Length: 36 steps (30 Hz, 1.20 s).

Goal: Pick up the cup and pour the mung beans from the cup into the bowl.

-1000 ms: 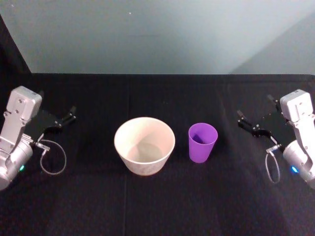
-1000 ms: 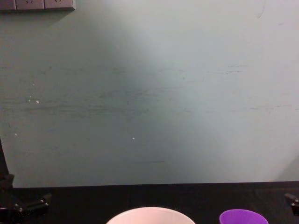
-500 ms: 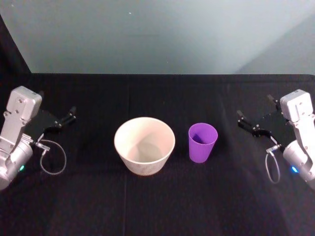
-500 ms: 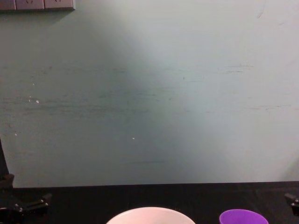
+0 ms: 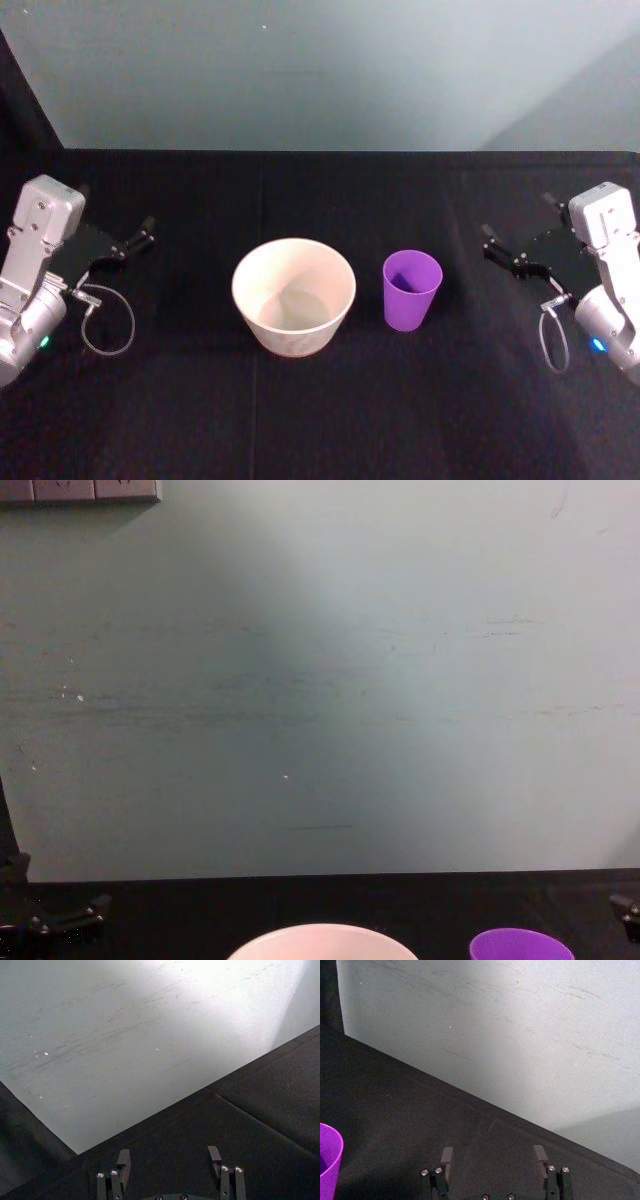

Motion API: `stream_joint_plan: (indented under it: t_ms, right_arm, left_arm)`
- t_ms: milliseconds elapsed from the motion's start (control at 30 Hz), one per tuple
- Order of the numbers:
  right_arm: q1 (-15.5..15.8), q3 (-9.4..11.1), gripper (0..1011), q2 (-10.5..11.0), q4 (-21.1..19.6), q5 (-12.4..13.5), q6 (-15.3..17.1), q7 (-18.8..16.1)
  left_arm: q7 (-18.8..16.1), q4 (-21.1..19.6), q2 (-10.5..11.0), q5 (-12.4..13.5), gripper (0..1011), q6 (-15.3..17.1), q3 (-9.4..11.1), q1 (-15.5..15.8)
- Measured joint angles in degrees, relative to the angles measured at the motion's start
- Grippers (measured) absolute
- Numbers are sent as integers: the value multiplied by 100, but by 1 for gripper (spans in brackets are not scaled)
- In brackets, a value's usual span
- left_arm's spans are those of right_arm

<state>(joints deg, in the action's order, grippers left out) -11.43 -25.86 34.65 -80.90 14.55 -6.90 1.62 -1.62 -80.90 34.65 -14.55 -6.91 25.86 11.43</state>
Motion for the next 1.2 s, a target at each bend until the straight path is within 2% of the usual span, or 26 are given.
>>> stream_joint_plan:
  t_ms: [167,267,433,567,833,1033,1100,1200]
  right_arm:
    - [13,14,1000,-2,-6,2,-3,-4]
    - [150,80,1000,20,-115,22,-21,-39]
    - [426,185,1000,136,-406,70,22,-134]
    - [780,278,1000,324,-803,125,128,-267]
    - [1364,328,1000,617,-1464,201,318,-612]
    - [1513,270,1000,581,-1620,245,349,-831]
    - [1516,253,1000,528,-1618,263,345,-886]
    - [1451,208,1000,340,-1503,336,298,-1043]
  left_arm:
    - [0,0,0,0,1000,0,0,0]
    - [0,0,0,0,1000,0,0,0]
    - [0,0,0,0,1000,0,0,0]
    - [0,0,0,0,1000,0,0,0]
    - [0,0,0,0,1000,0,0,0]
    - [0,0,0,0,1000,0,0,0]
    - [0,0,0,0,1000,0,0,0]
    - [0,0,0,0,1000,0,0,0]
